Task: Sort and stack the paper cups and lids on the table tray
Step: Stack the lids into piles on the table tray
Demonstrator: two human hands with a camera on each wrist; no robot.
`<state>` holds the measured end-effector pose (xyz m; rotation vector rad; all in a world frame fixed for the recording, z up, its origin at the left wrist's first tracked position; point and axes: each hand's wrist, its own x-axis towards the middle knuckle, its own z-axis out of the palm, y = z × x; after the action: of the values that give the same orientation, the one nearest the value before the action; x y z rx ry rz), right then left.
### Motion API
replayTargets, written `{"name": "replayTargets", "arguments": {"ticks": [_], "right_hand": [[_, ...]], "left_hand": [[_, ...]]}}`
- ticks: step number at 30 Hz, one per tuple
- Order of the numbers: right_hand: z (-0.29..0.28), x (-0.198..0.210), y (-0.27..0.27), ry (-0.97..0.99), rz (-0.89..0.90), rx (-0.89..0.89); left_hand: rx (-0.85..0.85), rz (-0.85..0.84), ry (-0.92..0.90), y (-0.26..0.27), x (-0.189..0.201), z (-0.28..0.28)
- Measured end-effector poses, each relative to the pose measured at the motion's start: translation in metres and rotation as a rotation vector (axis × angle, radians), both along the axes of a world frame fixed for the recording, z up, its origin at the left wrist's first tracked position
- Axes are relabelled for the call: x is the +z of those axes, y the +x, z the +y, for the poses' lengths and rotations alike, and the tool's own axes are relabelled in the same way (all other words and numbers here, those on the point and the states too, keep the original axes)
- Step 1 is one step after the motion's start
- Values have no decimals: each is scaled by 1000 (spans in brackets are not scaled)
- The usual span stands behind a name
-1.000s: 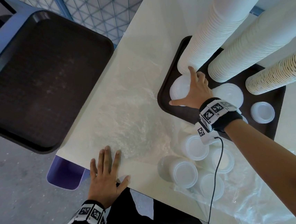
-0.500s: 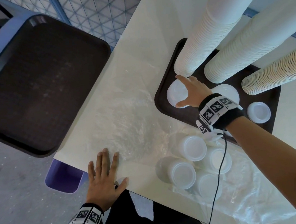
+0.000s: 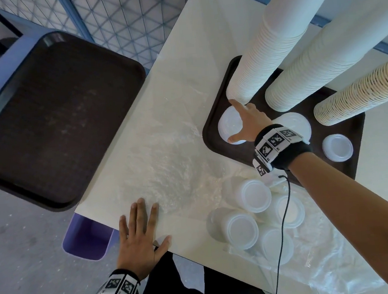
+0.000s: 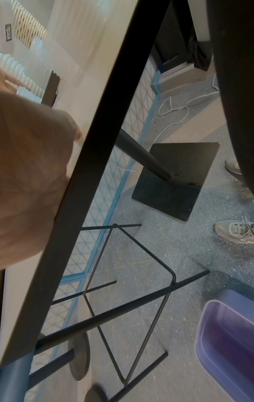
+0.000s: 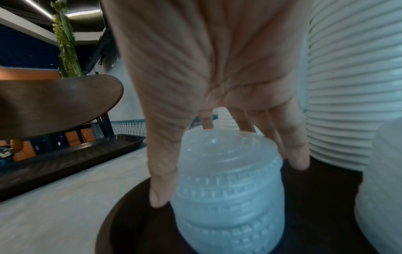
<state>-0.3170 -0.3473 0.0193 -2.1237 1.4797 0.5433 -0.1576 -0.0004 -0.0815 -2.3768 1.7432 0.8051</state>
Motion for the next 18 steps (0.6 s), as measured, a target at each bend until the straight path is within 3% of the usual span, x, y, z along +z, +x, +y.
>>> {"name": "replayTargets", "arguments": {"ticks": [10,18], "right_hand": [[4,4,-7,-33,-50,-22],[28,58,-38,-130,-392,-90]], "left_hand": [[-20,-4,8,1,2,-2],[-10,-8,-4,5,8,-10]]}}
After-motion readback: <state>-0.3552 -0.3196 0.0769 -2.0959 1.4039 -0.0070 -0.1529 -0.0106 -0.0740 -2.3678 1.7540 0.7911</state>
